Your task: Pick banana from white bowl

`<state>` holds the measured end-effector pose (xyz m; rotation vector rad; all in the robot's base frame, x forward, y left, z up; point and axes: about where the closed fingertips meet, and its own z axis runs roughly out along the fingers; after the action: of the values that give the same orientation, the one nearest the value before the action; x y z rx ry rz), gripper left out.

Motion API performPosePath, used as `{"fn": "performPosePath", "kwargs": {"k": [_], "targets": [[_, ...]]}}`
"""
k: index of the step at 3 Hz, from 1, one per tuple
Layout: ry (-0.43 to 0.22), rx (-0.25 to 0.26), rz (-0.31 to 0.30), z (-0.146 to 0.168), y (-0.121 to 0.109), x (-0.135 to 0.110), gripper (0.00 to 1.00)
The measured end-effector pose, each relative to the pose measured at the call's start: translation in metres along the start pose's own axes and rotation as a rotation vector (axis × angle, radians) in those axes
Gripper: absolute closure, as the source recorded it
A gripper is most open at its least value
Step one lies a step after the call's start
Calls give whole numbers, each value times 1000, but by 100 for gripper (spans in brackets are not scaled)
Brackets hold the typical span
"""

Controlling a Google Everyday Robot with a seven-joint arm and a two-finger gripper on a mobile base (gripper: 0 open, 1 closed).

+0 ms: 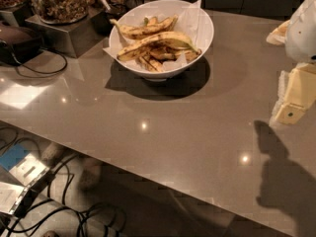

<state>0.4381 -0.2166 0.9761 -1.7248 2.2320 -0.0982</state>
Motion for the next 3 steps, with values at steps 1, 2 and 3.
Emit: {"fn": "performPosePath", "kwargs": {"k": [1, 2, 3], "targets": [[0, 2, 0, 0, 0, 0, 0], [10, -22, 3, 2, -13, -20, 0], [74, -49, -7, 28, -71, -92, 0]]}}
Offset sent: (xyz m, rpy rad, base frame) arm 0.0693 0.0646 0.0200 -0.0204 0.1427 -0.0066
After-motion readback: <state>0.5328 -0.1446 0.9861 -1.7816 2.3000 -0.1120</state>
